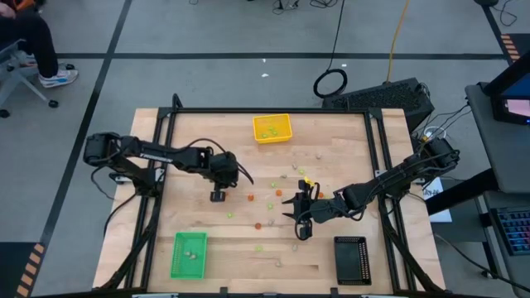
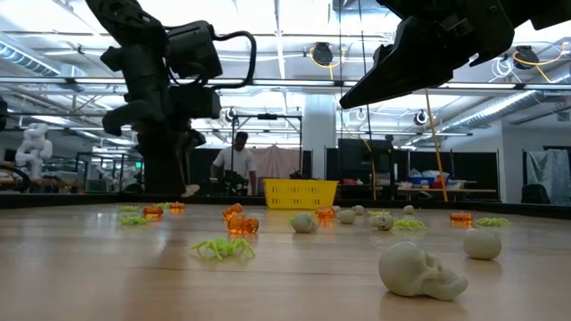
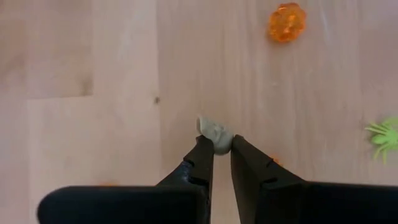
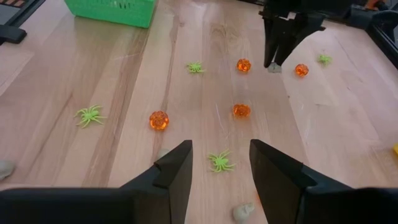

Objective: Sort Halloween decoration
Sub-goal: Put the white skull toy into the green bin

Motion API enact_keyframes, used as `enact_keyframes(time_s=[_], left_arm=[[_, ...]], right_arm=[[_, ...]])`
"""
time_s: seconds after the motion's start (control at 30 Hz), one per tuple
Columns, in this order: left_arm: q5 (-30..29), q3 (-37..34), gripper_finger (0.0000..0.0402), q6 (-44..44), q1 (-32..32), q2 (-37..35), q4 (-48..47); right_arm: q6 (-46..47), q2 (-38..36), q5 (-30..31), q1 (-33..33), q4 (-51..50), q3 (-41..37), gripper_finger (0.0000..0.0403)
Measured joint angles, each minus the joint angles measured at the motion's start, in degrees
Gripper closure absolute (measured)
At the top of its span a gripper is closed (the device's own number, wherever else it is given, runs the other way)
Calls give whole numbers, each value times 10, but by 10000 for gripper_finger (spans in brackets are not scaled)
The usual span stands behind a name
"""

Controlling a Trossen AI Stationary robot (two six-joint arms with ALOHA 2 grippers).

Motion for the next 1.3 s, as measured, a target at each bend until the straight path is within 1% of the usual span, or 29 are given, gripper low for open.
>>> enact_keyframes(time_s=[0.3,0.47,0.67,0.77,1.03,1.13,1.3], left_arm=[[4,0,366,-23,-13,23,19],[-12,0,366,-30,-13,49,41],[-26,0,365,-41,-13,55,50],[-26,0,354,-45,-13,56,49],[-26,0,299,-45,-13,56,65],[-30,0,291,-48,-13,56,65],[-39,0,290,-72,-14,56,65]], right_arm=[[0,0,0,0,0,0,257],[3,0,0,0,0,0,257],[2,0,0,0,0,0,257],[1,0,0,0,0,0,257],[1,0,0,0,0,0,257],[1,0,0,0,0,0,257],[0,0,0,0,0,0,257]])
